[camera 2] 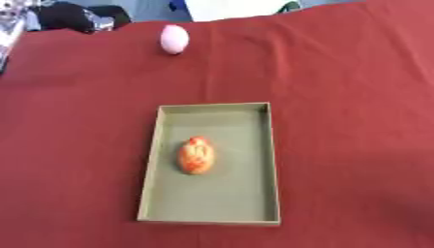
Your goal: Pick up objects on the table and place them in the box.
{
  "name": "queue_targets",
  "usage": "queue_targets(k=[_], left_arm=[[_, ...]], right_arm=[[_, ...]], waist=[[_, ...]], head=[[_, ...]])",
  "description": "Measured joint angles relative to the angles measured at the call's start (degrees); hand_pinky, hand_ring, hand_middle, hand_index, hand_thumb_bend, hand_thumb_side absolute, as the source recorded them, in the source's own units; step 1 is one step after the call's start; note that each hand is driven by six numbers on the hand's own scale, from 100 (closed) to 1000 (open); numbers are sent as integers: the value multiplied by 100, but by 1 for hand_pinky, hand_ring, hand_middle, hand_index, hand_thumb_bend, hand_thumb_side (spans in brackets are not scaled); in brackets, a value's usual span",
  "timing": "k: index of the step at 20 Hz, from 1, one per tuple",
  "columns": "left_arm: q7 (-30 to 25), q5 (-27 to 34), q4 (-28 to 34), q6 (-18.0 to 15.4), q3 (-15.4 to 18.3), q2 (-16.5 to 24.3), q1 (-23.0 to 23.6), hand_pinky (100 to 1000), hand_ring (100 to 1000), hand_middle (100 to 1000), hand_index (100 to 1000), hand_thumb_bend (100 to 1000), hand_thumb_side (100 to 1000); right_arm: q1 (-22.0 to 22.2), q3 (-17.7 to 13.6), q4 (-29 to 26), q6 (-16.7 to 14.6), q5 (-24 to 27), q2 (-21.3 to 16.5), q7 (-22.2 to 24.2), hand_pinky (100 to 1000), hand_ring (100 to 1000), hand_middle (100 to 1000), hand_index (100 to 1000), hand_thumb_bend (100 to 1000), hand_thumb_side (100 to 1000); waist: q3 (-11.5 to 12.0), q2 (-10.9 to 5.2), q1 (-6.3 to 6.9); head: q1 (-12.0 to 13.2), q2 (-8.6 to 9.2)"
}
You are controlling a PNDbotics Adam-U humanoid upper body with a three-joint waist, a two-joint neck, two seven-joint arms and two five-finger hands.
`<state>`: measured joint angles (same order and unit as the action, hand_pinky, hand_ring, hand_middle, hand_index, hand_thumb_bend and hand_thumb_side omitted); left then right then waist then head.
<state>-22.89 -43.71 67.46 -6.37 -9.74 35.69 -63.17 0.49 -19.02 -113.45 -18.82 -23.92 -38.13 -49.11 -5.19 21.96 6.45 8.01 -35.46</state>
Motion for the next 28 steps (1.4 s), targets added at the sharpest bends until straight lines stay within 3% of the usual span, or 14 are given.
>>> queue_targets(k=[7, 10, 21, 28], left_arm=[[-235, -68, -138, -211, 9, -104, -67, 854, 840, 768, 891, 722, 538], [-217, -67, -162, -219, 18, -142, -67, 856, 840, 766, 890, 703, 532], [-150, 151, -362, -143, 129, -192, -56, 856, 832, 789, 899, 382, 423], [-176, 298, -480, -19, 186, -189, 25, 843, 832, 794, 884, 303, 364]], right_arm=[[-118, 36, 0, 3, 159, 25, 107, 669, 852, 587, 772, 202, 791], [-207, 63, 0, 7, 236, 51, 165, 668, 852, 586, 772, 203, 791], [-374, 72, 0, -27, 342, 62, 250, 665, 851, 581, 769, 204, 798], [-409, 72, 0, -30, 377, 160, 253, 662, 850, 576, 761, 205, 803]], waist=[[-176, 58, 99], [-269, 66, 139], [-549, 199, 264], [-622, 289, 278]], head=[[63, 84], [83, 112], [298, 256], [353, 284]])
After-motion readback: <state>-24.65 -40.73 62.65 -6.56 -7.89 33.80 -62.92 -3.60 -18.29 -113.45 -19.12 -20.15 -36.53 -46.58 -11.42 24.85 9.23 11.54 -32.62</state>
